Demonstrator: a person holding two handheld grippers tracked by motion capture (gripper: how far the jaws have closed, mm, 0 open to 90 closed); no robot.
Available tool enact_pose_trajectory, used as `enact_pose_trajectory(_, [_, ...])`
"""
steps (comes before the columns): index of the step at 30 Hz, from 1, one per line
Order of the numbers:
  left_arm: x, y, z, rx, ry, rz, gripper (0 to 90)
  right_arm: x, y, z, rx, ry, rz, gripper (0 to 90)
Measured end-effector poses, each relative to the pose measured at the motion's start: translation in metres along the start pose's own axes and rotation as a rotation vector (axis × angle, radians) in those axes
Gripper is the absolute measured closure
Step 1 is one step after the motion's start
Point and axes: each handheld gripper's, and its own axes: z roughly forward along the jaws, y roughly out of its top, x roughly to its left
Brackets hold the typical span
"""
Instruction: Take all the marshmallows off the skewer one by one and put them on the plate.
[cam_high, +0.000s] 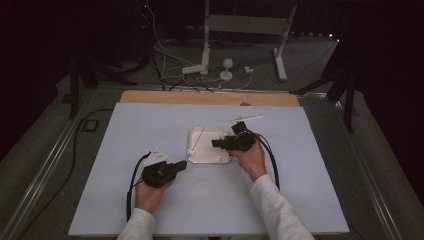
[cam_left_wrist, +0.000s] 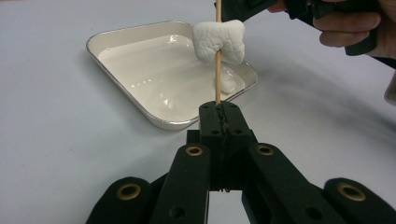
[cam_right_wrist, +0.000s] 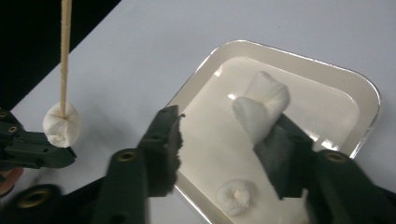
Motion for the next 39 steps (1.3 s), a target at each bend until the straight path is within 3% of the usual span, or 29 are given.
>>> enact_pose_trajectory(3, [0.000,0.000,0.000,-0.003,0.002,-0.003,90.0,0.002,0.001,-0.002,0.005,-0.001,-0.021,43.0])
enact_pose_trajectory(7, [0.000,0.001,0.002,-0.005,-0.014,-0.006,90.0,0.006,0.000,-0.001,0.058,0.001,-0.110,36.9])
enact_pose_trajectory(9, [-0.001,0.001,0.006,0.006,-0.028,0.002,90.0,0.009,-0.001,0.000,0.060,0.028,-0.140,34.4])
enact_pose_trajectory(15, [-0.004,-0.002,0.023,0.059,-0.084,0.006,90.0,0.017,-0.003,0.002,0.035,0.139,-0.150,28.7])
enact_pose_trajectory(19, [-0.005,-0.003,0.028,0.092,-0.126,0.015,90.0,0.021,-0.002,0.003,0.027,0.175,-0.151,27.6])
enact_pose_trajectory(24, [-0.004,-0.004,0.029,0.109,-0.102,0.007,90.0,0.022,-0.001,0.002,0.023,0.171,-0.140,27.5])
enact_pose_trajectory(27, [-0.003,-0.003,0.027,0.091,-0.084,0.000,90.0,0.020,-0.003,0.002,0.021,0.172,-0.117,27.4])
enact_pose_trajectory(33, [-0.005,0.000,0.023,0.037,-0.061,-0.006,90.0,0.028,-0.011,0.006,0.028,0.244,-0.079,35.6])
enact_pose_trajectory(39, [-0.008,0.002,0.020,-0.008,-0.051,-0.009,90.0,0.040,-0.019,0.014,0.014,0.299,-0.053,56.1])
